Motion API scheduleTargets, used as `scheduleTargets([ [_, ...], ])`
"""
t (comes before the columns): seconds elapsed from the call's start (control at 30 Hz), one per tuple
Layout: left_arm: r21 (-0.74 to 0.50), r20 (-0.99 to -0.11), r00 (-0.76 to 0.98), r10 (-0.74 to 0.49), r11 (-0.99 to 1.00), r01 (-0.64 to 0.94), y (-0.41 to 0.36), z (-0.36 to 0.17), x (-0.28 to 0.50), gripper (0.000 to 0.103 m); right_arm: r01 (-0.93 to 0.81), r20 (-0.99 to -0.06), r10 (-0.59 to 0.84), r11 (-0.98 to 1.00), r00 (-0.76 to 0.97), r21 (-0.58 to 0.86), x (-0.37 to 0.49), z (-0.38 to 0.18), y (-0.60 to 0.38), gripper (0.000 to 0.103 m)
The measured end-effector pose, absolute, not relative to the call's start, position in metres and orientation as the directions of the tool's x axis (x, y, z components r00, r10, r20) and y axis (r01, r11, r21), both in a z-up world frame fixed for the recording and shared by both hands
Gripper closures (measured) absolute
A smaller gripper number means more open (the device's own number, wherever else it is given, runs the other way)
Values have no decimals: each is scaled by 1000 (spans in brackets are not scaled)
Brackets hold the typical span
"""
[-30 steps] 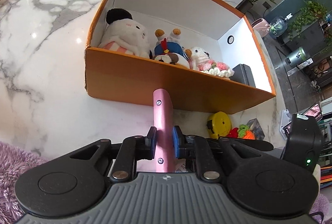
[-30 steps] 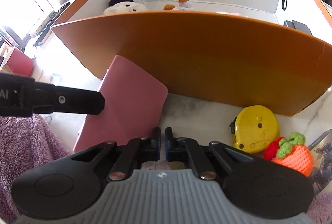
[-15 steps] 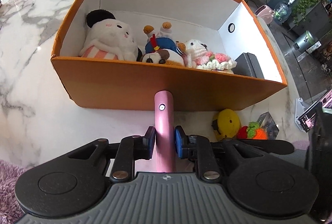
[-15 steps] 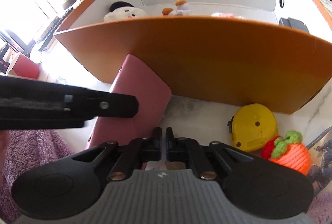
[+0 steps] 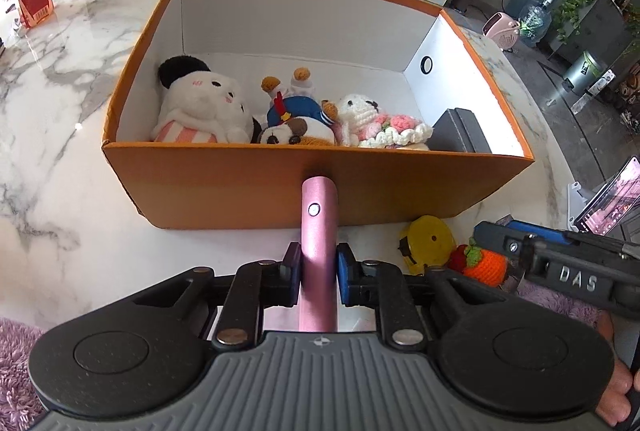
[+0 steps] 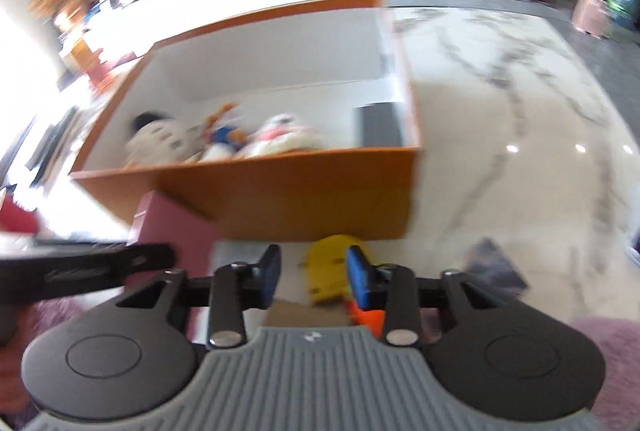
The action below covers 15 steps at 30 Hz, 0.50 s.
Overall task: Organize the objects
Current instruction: 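Carry the pink case toward the orange box with left while right grasps the dark photo card box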
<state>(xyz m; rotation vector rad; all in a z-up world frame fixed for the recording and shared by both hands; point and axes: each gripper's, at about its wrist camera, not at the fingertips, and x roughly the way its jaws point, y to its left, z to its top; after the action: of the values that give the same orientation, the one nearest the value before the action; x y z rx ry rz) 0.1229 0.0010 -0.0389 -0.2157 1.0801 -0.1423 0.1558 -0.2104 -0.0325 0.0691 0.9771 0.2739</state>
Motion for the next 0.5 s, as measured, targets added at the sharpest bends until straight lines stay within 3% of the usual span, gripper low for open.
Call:
scheduleTargets([
  [0.23, -240, -841, 494, -221, 970, 25, -3, -25, 118, 82, 190, -860, 46, 968, 507, 164, 176, -49, -280, 24],
  [0.5, -239, -842, 493, -220, 971, 26, -5, -23, 116, 82, 243, -917, 21, 962, 399, 127, 196, -76, -286, 21],
])
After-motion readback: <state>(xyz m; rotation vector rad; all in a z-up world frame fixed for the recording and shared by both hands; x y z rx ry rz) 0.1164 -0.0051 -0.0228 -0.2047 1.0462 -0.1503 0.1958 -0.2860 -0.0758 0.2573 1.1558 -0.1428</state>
